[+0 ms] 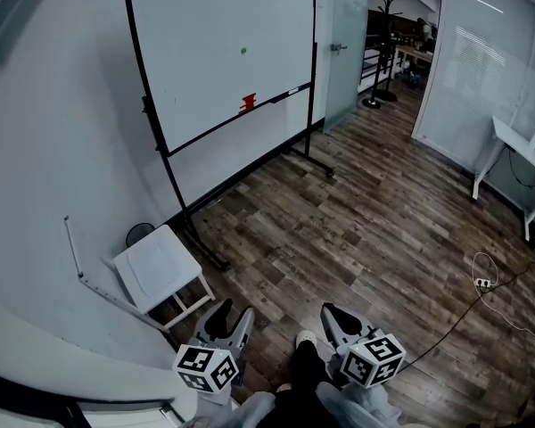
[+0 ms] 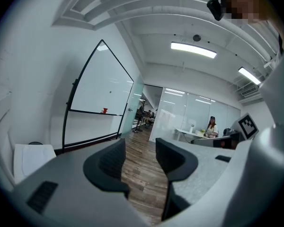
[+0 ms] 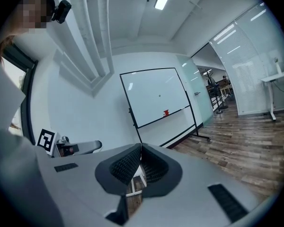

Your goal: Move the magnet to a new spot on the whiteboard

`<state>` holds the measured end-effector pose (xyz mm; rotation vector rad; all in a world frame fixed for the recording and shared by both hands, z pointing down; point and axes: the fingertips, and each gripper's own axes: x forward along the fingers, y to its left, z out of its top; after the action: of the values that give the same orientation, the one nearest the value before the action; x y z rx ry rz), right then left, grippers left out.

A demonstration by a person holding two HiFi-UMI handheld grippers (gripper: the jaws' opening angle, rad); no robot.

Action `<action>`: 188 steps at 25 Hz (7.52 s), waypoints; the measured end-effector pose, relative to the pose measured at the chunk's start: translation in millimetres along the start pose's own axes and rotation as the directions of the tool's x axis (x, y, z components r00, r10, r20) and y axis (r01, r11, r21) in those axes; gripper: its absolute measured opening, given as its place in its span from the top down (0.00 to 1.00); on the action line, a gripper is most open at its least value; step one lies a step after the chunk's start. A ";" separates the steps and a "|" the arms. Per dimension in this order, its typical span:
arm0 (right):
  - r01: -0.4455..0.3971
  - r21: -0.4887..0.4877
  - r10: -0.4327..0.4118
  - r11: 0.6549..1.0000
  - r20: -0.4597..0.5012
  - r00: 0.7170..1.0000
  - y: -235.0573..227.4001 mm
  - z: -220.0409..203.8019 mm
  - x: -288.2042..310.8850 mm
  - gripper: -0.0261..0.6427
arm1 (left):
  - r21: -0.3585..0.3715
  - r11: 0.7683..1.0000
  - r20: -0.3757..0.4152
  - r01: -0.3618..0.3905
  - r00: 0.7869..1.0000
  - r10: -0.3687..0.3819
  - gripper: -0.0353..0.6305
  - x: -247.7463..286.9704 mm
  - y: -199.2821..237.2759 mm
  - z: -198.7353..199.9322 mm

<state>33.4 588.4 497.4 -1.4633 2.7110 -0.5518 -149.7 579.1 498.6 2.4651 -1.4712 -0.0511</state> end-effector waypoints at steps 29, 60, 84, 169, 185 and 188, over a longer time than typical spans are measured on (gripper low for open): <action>-0.038 0.033 0.039 0.999 -0.035 0.999 -115.1 55.0 129.1 0.92 | -0.002 0.998 0.013 -0.061 0.998 0.061 0.62 164.7 57.2 38.9; -0.073 0.029 0.075 0.997 -0.046 0.996 -221.0 96.3 224.9 0.92 | -0.007 0.994 0.043 -0.107 0.993 0.107 0.62 291.4 94.4 56.6; -0.076 0.037 0.078 0.996 -0.064 0.995 -247.9 114.2 311.2 0.92 | -0.005 0.996 0.016 -0.092 0.996 0.093 0.62 364.8 145.3 70.7; -0.079 0.036 0.082 0.996 -0.082 0.993 -413.5 246.8 683.9 0.92 | 0.018 0.995 -0.001 -0.093 0.996 0.093 0.62 709.4 372.0 185.5; -0.150 0.033 0.153 0.988 -0.084 0.985 -483.3 295.4 758.4 0.92 | 0.028 0.980 0.021 -0.199 0.980 0.198 0.62 795.5 395.4 213.9; -0.167 0.028 0.169 0.986 -0.092 0.981 -495.8 300.0 771.0 0.92 | 0.029 0.974 0.030 -0.224 0.974 0.223 0.62 810.6 400.6 215.5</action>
<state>52.6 -375.9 489.5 -1.2178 2.8554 -0.6518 -137.6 -350.0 476.8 2.3145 -1.7643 -0.0157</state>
